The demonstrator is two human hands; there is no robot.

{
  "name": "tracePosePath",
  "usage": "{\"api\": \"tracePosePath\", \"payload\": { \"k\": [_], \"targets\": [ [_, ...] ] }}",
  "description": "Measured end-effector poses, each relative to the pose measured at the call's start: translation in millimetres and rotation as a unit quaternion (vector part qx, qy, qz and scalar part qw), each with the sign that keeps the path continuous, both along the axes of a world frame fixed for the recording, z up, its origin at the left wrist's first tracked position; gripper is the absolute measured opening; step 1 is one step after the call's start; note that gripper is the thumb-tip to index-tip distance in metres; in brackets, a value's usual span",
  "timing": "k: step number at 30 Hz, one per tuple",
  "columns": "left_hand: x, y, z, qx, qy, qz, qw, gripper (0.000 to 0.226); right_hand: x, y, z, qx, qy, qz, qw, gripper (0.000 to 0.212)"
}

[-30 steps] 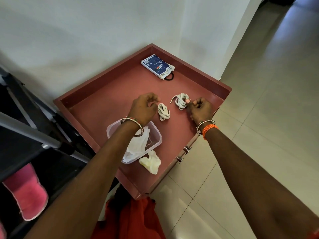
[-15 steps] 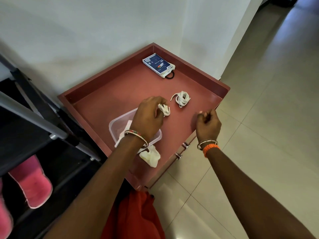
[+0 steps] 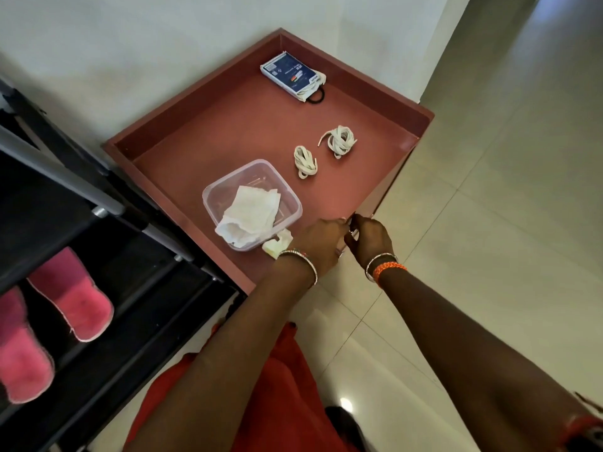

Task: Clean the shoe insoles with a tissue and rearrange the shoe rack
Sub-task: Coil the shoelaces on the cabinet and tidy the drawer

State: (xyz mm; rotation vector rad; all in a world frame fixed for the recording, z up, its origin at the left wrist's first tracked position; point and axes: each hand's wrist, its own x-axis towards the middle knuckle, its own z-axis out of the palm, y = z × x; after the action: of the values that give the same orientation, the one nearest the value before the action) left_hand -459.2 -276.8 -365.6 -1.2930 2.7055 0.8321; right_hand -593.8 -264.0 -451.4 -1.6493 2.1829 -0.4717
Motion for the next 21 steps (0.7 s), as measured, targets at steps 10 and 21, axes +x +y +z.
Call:
{"api": "tracePosePath", "payload": {
  "k": [10,21],
  "targets": [
    [8,-6,-5,0.021,-0.013,0.038,0.999,0.056,2,3,-9,0.023,0.131,-0.034,0.990,0.025],
    [27,-8,-6,0.029,0.024,0.064,0.997,0.040,3,17,-6,0.023,0.135,-0.078,0.988,0.022]
  ]
}}
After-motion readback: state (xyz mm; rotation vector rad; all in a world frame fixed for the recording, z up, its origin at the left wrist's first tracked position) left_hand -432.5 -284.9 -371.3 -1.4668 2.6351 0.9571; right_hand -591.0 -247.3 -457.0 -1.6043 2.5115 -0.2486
